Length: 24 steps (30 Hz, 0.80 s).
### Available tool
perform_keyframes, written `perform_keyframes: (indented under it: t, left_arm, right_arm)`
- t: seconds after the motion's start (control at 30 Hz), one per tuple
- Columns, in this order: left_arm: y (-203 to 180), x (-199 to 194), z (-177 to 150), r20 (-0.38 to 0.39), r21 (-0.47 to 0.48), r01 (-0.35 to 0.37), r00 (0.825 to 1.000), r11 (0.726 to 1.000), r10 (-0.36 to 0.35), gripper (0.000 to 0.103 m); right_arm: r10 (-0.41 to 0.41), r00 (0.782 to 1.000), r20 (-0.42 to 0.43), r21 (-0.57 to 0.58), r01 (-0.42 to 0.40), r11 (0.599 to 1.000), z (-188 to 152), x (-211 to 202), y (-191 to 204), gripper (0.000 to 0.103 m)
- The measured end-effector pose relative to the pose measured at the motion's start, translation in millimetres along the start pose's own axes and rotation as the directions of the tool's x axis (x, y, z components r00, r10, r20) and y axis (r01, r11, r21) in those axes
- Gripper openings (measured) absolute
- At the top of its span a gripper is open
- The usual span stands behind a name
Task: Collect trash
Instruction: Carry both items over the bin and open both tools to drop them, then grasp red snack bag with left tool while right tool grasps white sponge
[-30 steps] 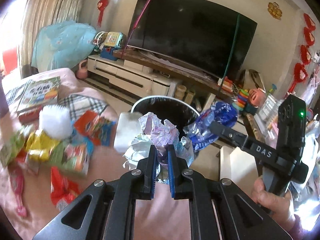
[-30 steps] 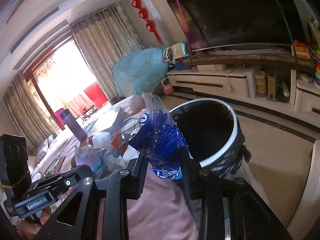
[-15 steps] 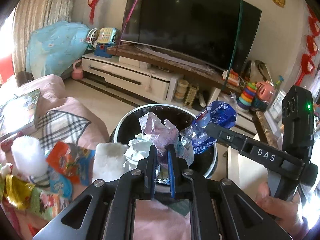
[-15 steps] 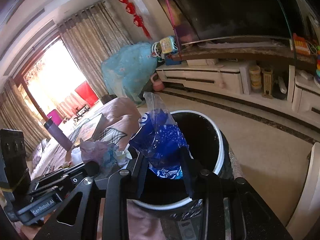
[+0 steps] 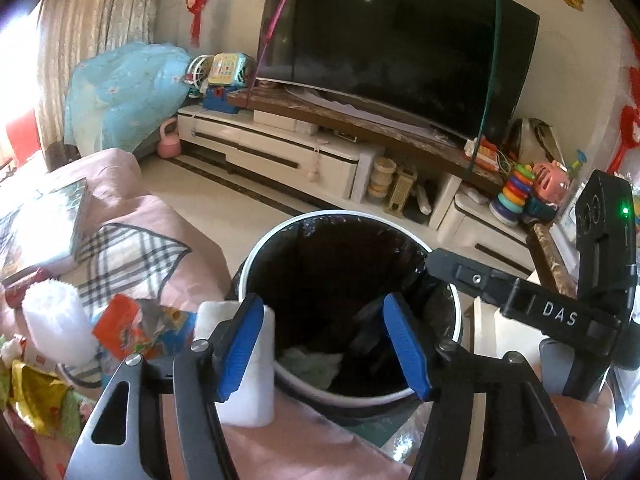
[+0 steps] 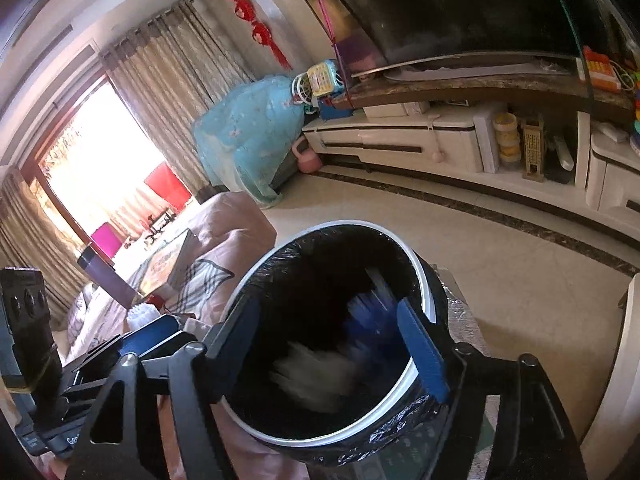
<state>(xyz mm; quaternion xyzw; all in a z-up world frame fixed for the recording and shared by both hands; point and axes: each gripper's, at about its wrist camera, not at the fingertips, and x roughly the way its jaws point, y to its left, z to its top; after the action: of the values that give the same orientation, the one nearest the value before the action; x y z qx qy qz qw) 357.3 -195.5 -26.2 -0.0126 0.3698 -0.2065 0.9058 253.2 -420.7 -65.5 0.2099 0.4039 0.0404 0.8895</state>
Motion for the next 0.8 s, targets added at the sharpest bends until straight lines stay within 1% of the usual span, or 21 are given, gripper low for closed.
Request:
perform_keyframes:
  t: [0.03,0.1,0.13,0.17,0.27,0.43,0.57,0.63,0.8]
  left_arm:
    - [-0.1,-3.8,-3.0,0.001,-0.007,-0.002,1.0,1.0,0.002,0.063]
    - [3.5,-15.2,-12.0,0.011,-0.017,0.0,1.0,1.0,0.0,0.064]
    - [3.8,-21.9,-15.8,0.018,-0.023,-0.004,1.0,1.0,0.004,0.066]
    - [5.1,-29.4,-20.6,0.028,-0.028,-0.006,1.0,1.0,0.007,0.069]
    - [9.0,-49.2,-34.8,0.045,-0.047,0.001,0.999,0.999,0.001,0.072]
    - [16.9,-82.7,-62.9,0.057,-0.083,0.001,0.998,0.997,0.004,0.073]
    - [28.2,-111.1,-86.8,0.063,-0.111,-0.021,0.998,0.994,0.029,0.074]
    - [32.5,-121.5,-95.0,0.063,-0.122,-0.031,0.997,0.992,0.039,0.074]
    - [52.2,-155.0,-116.1,0.082,-0.184,-0.05,0.994,0.982,0.066,0.074]
  right_arm:
    - [0.001,1.0,0.001,0.001,-0.001,1.0,2.1,0.3,-0.6,0.075]
    - [0.009,1.0,0.007,0.004,-0.009,1.0,0.3,-4.6,1.8,0.083]
    - [0.011,1.0,0.012,0.005,-0.011,1.0,-0.1,-6.4,2.5,0.089]
    - [0.013,1.0,0.023,0.002,-0.013,1.0,-3.3,-11.6,5.5,0.093]
    - [0.018,0.999,0.032,-0.007,-0.018,1.0,-7.9,-16.9,13.1,0.098]
    - [0.03,0.999,0.034,-0.022,-0.029,0.999,-26.8,-25.5,31.3,0.099]
    - [0.053,0.998,0.026,-0.021,-0.052,0.998,-43.3,-29.8,45.3,0.099]
    - [0.061,0.998,0.015,-0.024,-0.061,0.998,-51.8,-28.9,53.2,0.099]
    - [0.079,0.997,-0.019,-0.037,-0.079,0.996,-66.3,-21.8,69.4,0.099]
